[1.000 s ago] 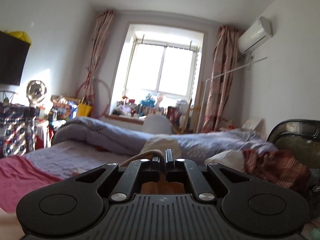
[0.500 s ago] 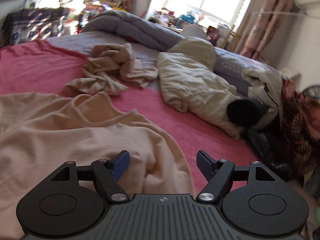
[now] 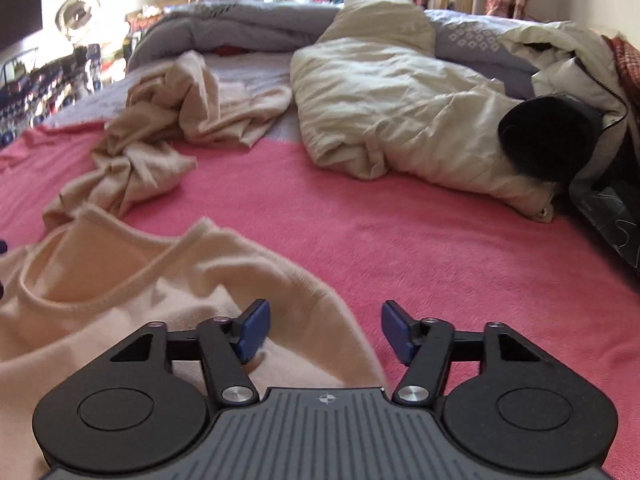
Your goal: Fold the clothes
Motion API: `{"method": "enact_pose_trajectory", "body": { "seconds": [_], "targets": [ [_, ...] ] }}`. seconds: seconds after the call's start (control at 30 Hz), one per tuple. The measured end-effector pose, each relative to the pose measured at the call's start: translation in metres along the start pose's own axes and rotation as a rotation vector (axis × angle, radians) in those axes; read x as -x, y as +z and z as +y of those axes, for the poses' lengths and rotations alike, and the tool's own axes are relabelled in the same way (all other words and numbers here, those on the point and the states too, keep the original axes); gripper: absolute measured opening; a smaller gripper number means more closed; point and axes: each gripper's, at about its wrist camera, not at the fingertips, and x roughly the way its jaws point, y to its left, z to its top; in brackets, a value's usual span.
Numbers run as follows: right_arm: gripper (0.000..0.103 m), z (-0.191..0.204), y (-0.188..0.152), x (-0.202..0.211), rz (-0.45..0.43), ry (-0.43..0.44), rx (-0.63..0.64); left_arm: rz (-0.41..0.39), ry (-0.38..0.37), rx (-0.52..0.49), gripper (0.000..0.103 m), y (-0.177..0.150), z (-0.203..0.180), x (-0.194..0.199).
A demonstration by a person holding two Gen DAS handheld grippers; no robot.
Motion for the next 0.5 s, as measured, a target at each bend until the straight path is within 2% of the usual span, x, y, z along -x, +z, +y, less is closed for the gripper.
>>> {"method": "enact_pose_trajectory", "body": {
  "seconds": [0.03, 0.07, 0.1, 0.13, 0.33, 0.5],
  "targets": [
    [0.047, 0.005, -0.004, 0.002, -0.026, -0.001, 0.009, -0.001, 0.024, -0.023, 0.062, -0.001, -0.005, -0.005],
    [0.028, 0.007, -0.005, 0.005, -0.033, 0.014, 0.01, -0.011, 0.034, -0.031, 0.058, 0.0, -0.009, -0.005],
    [0.007, 0.008, -0.006, 0.009, -0.035, 0.024, -0.001, -0.022, 0.044, -0.04, 0.039, 0.002, -0.013, -0.006],
    [0.008, 0.011, -0.005, 0.013, -0.048, 0.003, 0.006, -0.032, 0.054, -0.047, 0.002, 0.003, -0.016, -0.006],
    [0.008, 0.016, -0.008, 0.086, -0.244, -0.091, 0.041, -0.107, 0.111, -0.054, 0.001, 0.001, -0.024, 0.022],
    [0.008, 0.025, -0.022, 0.166, -0.407, -0.19, 0.099, -0.268, 0.161, -0.008, 0.001, 0.003, -0.021, 0.087]
  ]
}}
